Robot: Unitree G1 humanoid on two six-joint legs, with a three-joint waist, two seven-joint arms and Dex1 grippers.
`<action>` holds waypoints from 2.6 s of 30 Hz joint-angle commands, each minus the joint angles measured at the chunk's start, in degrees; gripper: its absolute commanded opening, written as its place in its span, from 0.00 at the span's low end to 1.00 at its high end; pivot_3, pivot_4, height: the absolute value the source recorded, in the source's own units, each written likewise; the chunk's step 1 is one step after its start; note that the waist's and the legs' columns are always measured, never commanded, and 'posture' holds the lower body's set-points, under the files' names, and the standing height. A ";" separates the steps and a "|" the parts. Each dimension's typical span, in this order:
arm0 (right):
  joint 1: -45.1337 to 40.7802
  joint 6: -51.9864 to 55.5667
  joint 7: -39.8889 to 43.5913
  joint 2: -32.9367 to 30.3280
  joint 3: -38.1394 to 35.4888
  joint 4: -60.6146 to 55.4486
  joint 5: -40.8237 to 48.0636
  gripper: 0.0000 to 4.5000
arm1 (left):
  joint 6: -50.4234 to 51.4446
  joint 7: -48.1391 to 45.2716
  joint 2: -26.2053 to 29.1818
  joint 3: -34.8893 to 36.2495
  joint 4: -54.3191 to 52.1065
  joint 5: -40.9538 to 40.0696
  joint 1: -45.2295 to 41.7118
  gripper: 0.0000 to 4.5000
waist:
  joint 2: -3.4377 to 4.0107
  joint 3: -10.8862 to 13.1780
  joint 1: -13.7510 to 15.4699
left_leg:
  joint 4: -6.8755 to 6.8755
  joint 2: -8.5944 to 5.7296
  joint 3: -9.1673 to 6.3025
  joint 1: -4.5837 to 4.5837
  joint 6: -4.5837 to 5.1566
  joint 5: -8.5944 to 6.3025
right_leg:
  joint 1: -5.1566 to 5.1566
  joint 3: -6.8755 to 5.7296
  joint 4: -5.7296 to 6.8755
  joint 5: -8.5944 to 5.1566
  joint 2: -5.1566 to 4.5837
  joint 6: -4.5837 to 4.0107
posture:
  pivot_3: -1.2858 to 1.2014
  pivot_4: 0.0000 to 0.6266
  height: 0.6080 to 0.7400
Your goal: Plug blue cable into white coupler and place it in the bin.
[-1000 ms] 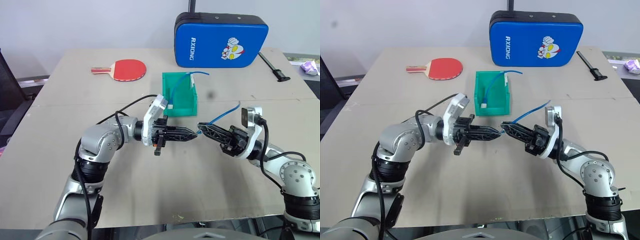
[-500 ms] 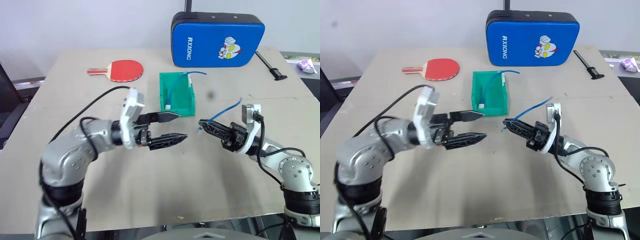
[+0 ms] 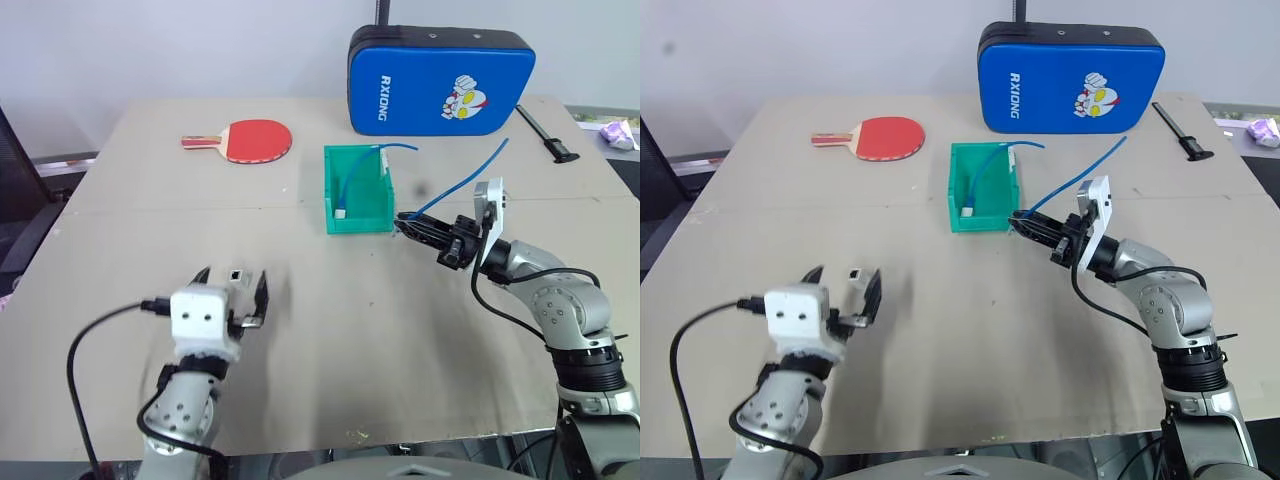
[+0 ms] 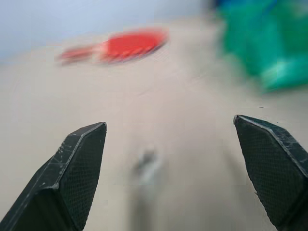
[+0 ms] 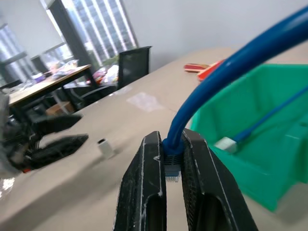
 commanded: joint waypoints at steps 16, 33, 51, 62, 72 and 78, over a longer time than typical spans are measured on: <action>0.82 -0.31 0.08 1.27 0.32 -8.02 -0.23 0.00 | -3.48 -0.51 -3.72 3.27 18.39 -4.42 -12.20 0.97 | 0.00 -0.01 -0.23 | 0.00 -0.01 -0.01 -0.01 0.04 -0.02 | 0.00 -0.29 0.00 0.12 0.01 0.22 | 0.52 0.24 0.91; 0.38 -4.28 -1.58 3.57 4.26 -8.02 -6.24 0.00 | -3.14 -6.47 -2.02 2.90 20.99 -8.83 -14.82 0.07 | 0.03 -0.03 -0.17 | 0.00 -0.02 0.01 0.03 0.04 -0.02 | 0.01 -0.27 0.03 0.04 0.00 0.07 | 0.52 0.24 0.91; -10.03 -33.15 -6.93 18.41 15.20 9.63 -31.01 0.00 | -5.67 -10.56 1.19 -11.10 19.79 1.24 -31.40 0.07 | -0.02 -0.06 -0.31 | -0.09 0.02 0.03 -0.07 -0.08 0.05 | -0.12 -0.28 -0.06 0.30 0.15 0.06 | 0.52 0.24 0.91; -9.33 -29.07 -6.13 17.88 17.62 9.92 -32.79 0.00 | -5.00 -10.48 1.69 -11.24 21.25 2.36 -31.83 0.07 | -0.01 -0.06 -0.32 | -0.09 0.02 0.02 -0.02 -0.06 0.04 | -0.11 -0.29 0.05 0.30 0.14 0.05 | 0.52 0.24 0.91; -9.45 -26.83 -5.92 17.48 19.43 11.07 -35.18 0.00 | -4.45 -10.55 1.58 -11.72 21.57 2.82 -31.75 0.07 | -0.01 -0.06 -0.33 | -0.09 0.02 0.01 -0.02 -0.06 0.04 | -0.11 -0.30 0.04 0.29 0.13 0.05 | 0.52 0.24 0.91; -10.26 -26.75 -8.11 19.25 17.74 11.81 -34.78 0.00 | -4.49 -10.43 1.29 -12.24 21.72 2.93 -31.33 0.07 | -0.01 -0.06 -0.34 | -0.09 0.02 0.01 -0.02 -0.06 0.04 | -0.12 -0.30 0.04 0.30 0.14 0.05 | 0.52 0.24 0.91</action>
